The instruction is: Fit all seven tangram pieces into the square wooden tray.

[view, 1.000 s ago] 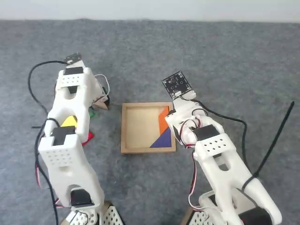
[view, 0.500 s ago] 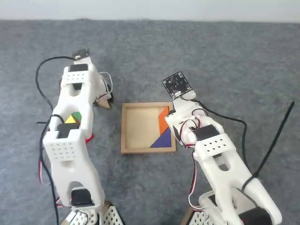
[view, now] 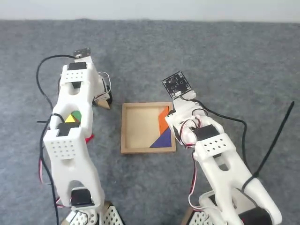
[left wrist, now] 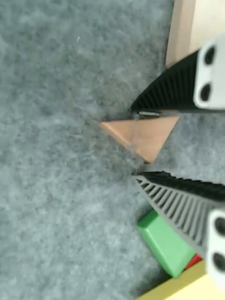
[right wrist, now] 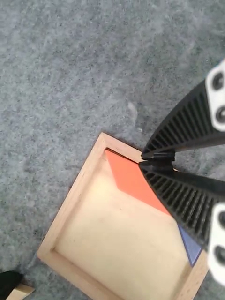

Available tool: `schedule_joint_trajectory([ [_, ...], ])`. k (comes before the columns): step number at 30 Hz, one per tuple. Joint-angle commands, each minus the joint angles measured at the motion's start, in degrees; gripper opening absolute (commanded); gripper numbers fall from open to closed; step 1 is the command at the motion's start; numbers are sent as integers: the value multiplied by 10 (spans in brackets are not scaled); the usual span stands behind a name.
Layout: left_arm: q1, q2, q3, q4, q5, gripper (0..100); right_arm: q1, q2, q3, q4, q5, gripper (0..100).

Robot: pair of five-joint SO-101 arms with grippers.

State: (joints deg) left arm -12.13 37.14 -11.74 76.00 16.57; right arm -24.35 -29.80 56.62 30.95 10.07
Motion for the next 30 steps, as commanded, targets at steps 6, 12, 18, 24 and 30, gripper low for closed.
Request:
schedule_joint_trajectory([
  [6, 6, -4, -21, 12, -6, 120, -4, -22, -4, 0, 10, 9],
  [12, 6, -4, -20, 12, -8, 120, -4, -22, -4, 0, 10, 9],
  [18, 11, -4, -20, 26, -17, 120, -1, -22, -4, -1, 10, 9],
  [24, 12, -10, -22, 46, -57, 117, -1, -22, -4, -1, 10, 9],
  [30, 11, -38, -18, 66, -111, 115, 0, -22, -4, -1, 10, 9],
])
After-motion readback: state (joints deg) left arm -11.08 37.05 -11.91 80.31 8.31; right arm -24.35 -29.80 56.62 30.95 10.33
